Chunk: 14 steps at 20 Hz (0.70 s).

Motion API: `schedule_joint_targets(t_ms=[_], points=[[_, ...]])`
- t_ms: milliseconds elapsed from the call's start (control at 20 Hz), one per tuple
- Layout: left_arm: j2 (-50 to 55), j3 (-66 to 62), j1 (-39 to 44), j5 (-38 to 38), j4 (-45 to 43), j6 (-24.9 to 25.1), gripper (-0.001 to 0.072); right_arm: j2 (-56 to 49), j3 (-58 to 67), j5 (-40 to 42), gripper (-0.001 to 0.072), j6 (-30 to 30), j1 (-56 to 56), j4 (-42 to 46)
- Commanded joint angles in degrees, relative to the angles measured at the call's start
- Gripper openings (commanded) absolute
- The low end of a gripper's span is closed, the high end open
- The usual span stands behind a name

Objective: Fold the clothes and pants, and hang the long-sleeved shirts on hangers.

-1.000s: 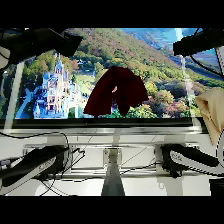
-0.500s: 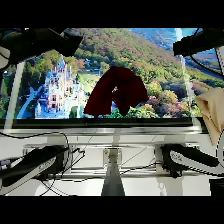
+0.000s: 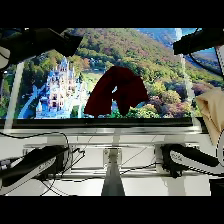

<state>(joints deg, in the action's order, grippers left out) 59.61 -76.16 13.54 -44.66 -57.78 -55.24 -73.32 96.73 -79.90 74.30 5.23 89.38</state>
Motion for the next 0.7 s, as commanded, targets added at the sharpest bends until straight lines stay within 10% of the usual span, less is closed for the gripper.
schedule_joint_targets(t_ms=[0, 350, 600, 650], points=[[-0.1, 0.0, 0.0, -0.3, 2.4, -4.5, 0.0698, -0.5, -3.9, 0.3, 0.0017, -3.3, -3.7, 0.8], [0.0, 0.0, 0.0, -8.5, 1.6, -5.5, 0.0698, -0.5, -37.0, -3.7, 0.0016, -3.5, -16.7, -21.1], [0.1, 0.0, 0.0, -9.4, 1.6, -5.5, 0.0699, -0.5, -58.4, 9.6, 0.0024, -3.4, -10.5, -43.5], [0.1, 0.0, 0.0, -9.5, 1.6, -5.5, 0.0699, -0.5, -60.4, 13.8, 0.0118, -3.3, -8.7, -46.2]])
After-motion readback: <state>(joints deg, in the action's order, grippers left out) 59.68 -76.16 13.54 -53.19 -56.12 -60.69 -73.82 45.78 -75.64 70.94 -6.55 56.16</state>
